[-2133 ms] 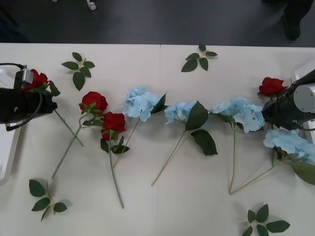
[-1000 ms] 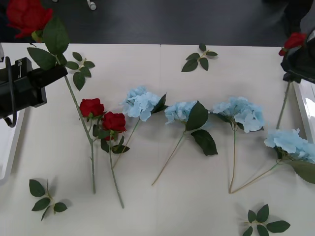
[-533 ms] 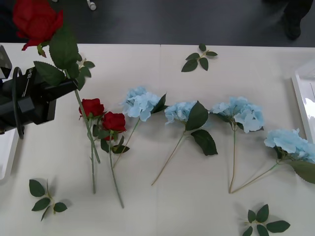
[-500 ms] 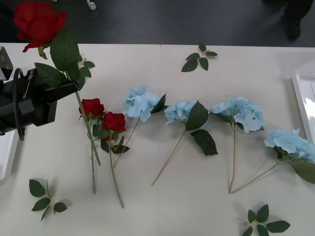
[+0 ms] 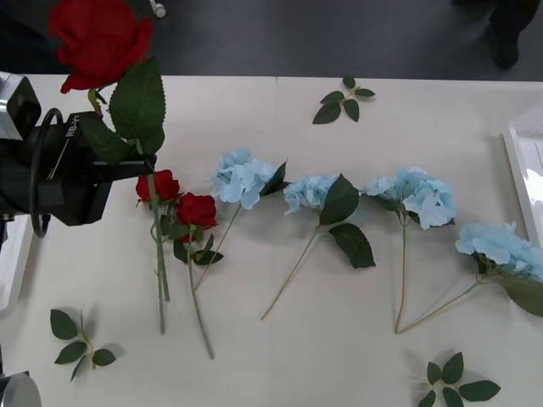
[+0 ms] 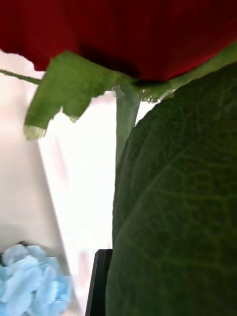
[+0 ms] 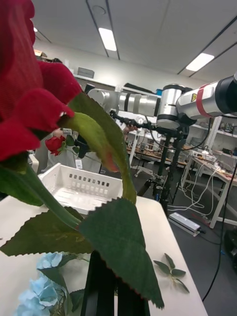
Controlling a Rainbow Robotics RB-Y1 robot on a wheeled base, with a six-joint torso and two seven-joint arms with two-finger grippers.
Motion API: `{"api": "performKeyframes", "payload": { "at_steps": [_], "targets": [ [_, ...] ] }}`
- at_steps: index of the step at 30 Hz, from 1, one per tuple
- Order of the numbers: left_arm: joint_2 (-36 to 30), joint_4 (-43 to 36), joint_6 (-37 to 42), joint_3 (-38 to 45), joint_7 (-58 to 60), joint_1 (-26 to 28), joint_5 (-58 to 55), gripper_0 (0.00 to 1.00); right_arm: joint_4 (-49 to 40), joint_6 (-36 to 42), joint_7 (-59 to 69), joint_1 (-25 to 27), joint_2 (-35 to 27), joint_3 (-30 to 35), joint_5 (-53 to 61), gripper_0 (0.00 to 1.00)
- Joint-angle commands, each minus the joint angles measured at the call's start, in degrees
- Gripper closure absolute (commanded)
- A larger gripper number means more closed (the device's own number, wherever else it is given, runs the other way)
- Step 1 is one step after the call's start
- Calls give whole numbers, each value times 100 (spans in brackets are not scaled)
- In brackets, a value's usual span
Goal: Put the red flowers into the right box and the blue flowers into the left box
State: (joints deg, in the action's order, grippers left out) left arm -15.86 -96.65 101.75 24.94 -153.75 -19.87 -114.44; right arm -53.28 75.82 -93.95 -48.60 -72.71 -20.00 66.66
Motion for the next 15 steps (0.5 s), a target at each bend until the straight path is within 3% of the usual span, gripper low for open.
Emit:
{"api": "performKeyframes", "payload": {
  "at_steps": [1, 7, 15],
  "targets": [
    [426, -179, 47, 99, -125, -245, 220, 100, 459, -410, -625, -150, -59, -233, -162, 100],
    [760, -179, 56, 37, -125, -474, 598, 100, 1074, -1298, -800, -150, 152, -707, -557, 100],
    [1059, -179, 56, -16, -125, -667, 1011, 100, 1540, -1931, -792, -27, 460, -725, -1243, 100]
  ]
}}
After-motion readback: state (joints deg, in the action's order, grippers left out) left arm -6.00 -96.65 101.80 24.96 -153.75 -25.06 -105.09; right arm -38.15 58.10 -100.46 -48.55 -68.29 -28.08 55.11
